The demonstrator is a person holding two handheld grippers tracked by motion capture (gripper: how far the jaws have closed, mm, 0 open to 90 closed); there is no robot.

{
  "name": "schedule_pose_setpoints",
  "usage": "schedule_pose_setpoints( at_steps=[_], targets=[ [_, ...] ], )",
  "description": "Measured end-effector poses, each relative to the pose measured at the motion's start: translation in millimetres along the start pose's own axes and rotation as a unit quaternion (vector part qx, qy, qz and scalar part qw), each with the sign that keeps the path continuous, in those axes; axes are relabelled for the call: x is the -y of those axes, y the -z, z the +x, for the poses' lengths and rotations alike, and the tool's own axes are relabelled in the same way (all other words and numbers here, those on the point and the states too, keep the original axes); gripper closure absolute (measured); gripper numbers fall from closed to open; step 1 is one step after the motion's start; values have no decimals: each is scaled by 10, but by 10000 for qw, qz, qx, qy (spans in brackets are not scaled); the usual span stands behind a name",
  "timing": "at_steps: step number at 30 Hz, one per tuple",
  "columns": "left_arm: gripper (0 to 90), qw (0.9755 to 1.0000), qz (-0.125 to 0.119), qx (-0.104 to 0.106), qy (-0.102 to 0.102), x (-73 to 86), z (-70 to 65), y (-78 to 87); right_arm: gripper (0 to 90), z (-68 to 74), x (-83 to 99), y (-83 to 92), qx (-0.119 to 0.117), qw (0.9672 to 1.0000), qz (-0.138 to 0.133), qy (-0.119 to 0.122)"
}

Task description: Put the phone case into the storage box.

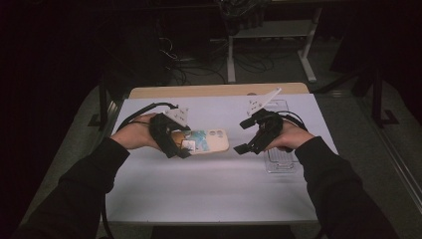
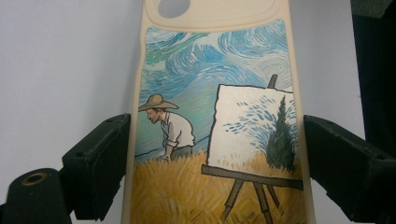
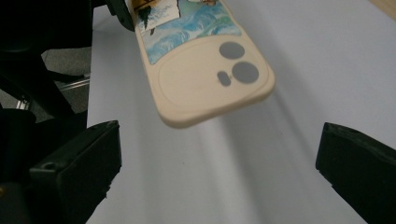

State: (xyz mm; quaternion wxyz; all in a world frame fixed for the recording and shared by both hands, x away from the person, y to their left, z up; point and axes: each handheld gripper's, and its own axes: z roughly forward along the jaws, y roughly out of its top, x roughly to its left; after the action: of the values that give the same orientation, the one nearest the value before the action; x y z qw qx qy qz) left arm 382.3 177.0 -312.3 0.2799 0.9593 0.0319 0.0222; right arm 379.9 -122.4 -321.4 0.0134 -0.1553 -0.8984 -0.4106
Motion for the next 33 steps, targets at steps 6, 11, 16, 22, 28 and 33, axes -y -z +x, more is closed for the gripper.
schedule_pose_setpoints(
  at_steps=[6, 11, 16, 22, 28, 33],
  targets=[
    [110, 9999, 9, 90, -123, -59, -21, -18, 0, 26, -88, -54, -133, 9998, 77, 96],
    [110, 9996, 55, 164, -236, -114, -33, -46, 0, 40, -153, -122, -232, 9993, 141, 250],
    [110, 9993, 63, 215, -308, -164, -47, -80, 0, 53, -209, -210, -234, 9984, 256, 436],
    [110, 9988, 85, 263, -406, -222, -66, -112, 0, 83, -266, -304, -331, 9974, 399, 510],
    [110, 9984, 64, 286, -491, -262, -92, -128, 0, 115, -319, -393, -388, 9954, 463, 739],
    [110, 9981, 72, 260, -559, -289, -101, -121, 0, 137, -323, -475, -422, 9939, 579, 836]
  ],
)
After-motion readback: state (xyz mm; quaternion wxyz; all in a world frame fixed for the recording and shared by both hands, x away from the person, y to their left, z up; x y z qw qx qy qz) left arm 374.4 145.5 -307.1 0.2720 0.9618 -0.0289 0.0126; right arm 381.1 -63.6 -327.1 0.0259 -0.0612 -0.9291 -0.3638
